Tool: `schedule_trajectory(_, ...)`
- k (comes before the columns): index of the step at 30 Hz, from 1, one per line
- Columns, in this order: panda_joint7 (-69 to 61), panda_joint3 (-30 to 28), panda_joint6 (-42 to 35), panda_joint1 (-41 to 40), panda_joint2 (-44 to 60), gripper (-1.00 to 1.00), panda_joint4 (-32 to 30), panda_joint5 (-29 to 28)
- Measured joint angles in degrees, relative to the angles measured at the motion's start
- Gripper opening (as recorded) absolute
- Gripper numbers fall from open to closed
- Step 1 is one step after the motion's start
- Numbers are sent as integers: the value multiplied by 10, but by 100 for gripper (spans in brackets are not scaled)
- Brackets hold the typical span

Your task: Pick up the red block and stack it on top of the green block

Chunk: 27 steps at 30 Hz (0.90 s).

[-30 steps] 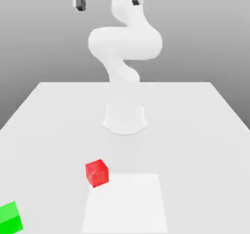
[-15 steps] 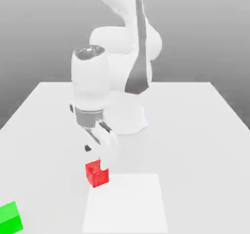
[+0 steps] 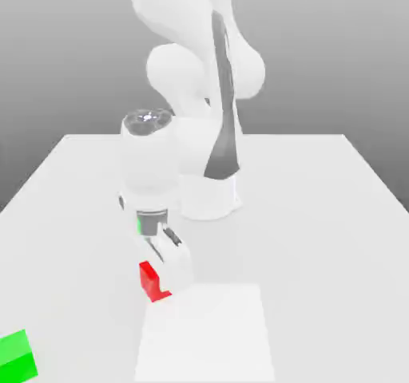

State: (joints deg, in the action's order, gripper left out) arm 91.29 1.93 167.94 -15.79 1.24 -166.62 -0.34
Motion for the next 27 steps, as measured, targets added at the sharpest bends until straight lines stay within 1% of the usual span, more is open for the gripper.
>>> schedule_trajectory(3,-10,-4,-51,3,-54,-100,-3,8)
schedule_trajectory(5,-39,-13,-74,-4,-47,-100,26,11)
schedule_trajectory(12,-170,-31,-143,-50,28,-100,167,22)
schedule_trajectory(21,-332,-47,-227,-107,129,-100,354,21)
schedule_trajectory(23,-356,-47,-225,-116,157,-100,381,21)
schedule_trajectory(26,-366,-45,-177,-121,216,-100,392,25)
schedule_trajectory(27,-367,-45,-168,-121,226,100,393,26)
